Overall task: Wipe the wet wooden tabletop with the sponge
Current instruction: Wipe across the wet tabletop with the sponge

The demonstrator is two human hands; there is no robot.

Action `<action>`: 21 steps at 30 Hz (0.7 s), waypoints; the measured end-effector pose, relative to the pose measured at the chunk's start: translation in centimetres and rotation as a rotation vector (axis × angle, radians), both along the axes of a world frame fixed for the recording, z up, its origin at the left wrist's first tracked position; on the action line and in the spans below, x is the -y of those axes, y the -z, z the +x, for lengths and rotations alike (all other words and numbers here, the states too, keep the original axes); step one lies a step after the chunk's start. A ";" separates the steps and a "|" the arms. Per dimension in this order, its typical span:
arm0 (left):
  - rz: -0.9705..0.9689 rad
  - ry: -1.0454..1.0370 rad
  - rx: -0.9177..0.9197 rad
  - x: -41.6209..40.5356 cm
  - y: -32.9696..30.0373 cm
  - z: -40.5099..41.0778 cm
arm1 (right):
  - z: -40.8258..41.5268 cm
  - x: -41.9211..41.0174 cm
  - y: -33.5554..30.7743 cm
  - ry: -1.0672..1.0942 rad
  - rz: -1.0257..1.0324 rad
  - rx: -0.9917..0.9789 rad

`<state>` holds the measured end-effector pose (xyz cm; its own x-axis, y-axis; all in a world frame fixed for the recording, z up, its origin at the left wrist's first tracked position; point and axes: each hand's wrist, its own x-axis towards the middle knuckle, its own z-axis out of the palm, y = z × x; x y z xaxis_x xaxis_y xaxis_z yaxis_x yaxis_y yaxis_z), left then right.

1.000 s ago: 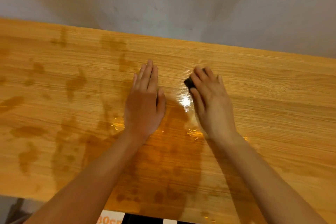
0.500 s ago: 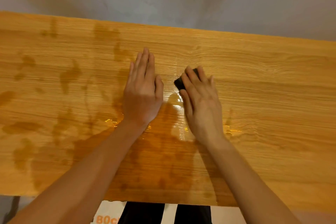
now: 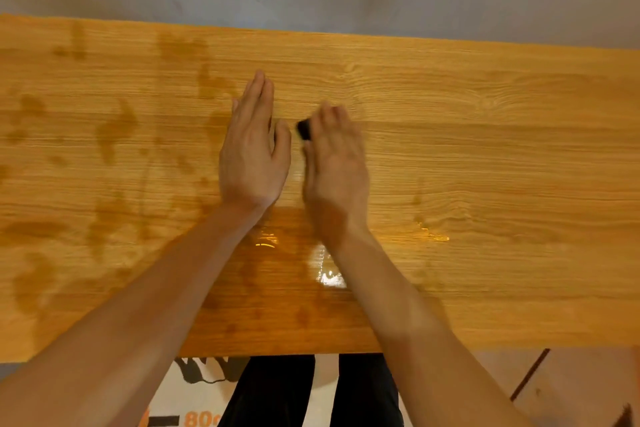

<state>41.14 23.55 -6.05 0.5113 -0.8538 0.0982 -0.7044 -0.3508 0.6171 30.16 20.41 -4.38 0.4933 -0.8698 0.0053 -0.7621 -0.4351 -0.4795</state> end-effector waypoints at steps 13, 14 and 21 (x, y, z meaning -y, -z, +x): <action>0.098 0.248 -0.074 -7.6 -1.8 -2.7 | -10.4 1.7 -0.8 0.497 -0.055 0.045; 0.127 0.260 -0.065 -9.1 -1.6 -3.4 | -8.3 0.3 -0.5 0.428 -0.072 0.048; 0.191 0.318 0.107 -12.5 -0.3 -5.3 | -6.8 -2.9 -0.2 -0.029 -0.056 0.027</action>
